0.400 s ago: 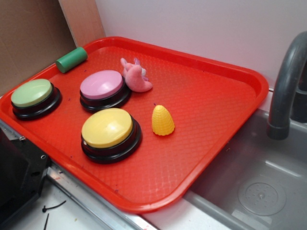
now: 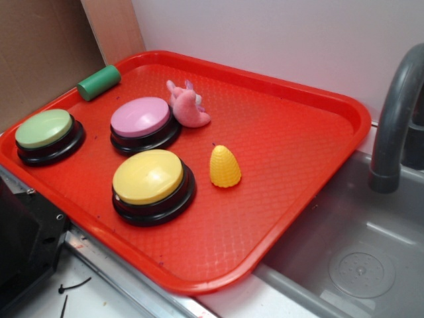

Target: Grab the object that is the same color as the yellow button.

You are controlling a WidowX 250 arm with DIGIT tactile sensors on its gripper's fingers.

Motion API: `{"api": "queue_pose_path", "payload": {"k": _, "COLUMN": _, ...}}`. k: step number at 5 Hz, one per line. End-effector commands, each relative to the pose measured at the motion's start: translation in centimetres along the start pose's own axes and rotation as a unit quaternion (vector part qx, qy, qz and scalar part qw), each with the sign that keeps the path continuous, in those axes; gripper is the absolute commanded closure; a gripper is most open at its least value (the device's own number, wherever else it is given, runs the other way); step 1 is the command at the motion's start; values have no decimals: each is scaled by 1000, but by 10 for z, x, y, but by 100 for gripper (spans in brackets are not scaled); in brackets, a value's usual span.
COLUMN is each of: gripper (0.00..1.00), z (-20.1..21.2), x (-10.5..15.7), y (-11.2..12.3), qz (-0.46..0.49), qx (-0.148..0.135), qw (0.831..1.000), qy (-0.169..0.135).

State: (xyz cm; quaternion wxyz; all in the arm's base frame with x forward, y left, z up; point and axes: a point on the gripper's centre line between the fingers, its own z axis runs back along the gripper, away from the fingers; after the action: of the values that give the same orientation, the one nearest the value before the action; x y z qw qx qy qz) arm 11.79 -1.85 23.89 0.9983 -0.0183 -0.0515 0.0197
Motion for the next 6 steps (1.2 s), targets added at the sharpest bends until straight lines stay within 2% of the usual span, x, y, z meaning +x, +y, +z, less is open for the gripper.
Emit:
{"api": "queue_pose_path", "payload": {"k": 1, "gripper": 0, "z": -25, "x": 20, "y": -32, "qz": 60, "qx": -43, "qw": 996, "qy": -59}}
{"api": "queue_pose_path", "payload": {"k": 2, "gripper": 0, "z": -43, "x": 34, "y": -44, "qz": 102, "qx": -38, "qw": 990, "qy": -89}}
{"api": "queue_pose_path", "payload": {"k": 3, "gripper": 0, "z": -66, "x": 54, "y": -59, "qz": 94, "qx": -20, "qw": 991, "qy": -95}}
{"api": "queue_pose_path", "payload": {"k": 4, "gripper": 0, "z": -88, "x": 69, "y": -70, "qz": 64, "qx": -31, "qw": 993, "qy": -95}}
{"api": "queue_pose_path", "payload": {"k": 5, "gripper": 0, "z": -116, "x": 83, "y": -83, "qz": 14, "qx": -20, "qw": 996, "qy": -92}}
{"api": "queue_pose_path", "payload": {"k": 6, "gripper": 0, "z": -135, "x": 88, "y": -89, "qz": -10, "qx": -21, "qw": 996, "qy": -87}}
